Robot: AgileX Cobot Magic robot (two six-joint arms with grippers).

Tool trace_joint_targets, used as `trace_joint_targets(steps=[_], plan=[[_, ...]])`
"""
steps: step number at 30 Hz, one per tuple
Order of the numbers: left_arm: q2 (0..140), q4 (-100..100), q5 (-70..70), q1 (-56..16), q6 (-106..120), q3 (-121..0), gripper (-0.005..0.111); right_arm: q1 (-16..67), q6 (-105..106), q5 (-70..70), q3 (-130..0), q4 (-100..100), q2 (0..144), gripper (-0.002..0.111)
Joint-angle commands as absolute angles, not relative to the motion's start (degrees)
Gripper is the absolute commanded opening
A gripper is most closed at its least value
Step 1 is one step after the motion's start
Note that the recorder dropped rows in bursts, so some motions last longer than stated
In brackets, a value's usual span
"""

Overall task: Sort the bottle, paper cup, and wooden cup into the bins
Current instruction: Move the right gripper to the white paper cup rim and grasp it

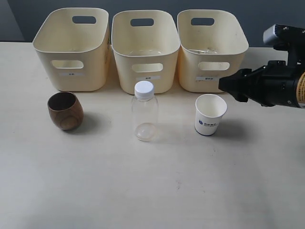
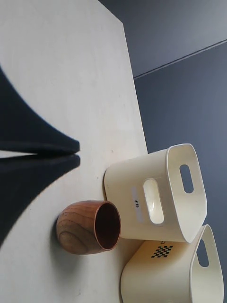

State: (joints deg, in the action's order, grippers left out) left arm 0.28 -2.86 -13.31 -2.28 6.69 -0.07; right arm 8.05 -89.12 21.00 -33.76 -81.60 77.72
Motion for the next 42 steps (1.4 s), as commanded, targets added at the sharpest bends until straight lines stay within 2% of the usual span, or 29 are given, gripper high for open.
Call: trace_joint_targets(steps=[1, 10, 23, 42], plan=[[0.0, -2.7, -13.3, -2.5, 6.6, 0.0, 0.0, 8.1, -91.4, 20.0, -34.0, -82.5, 80.4, 0.057], [0.0, -2.7, -13.3, -2.5, 6.6, 0.0, 0.0, 8.1, -91.7, 19.8, -34.0, -82.1, 87.5, 0.057], [0.0, -2.7, -13.3, -2.5, 6.6, 0.0, 0.0, 8.1, -91.7, 15.7, -34.0, -74.6, 88.3, 0.057], [0.0, -2.7, -13.3, -2.5, 6.6, 0.0, 0.0, 8.1, -91.5, 18.6, -36.3, -69.3, 93.6, 0.057]])
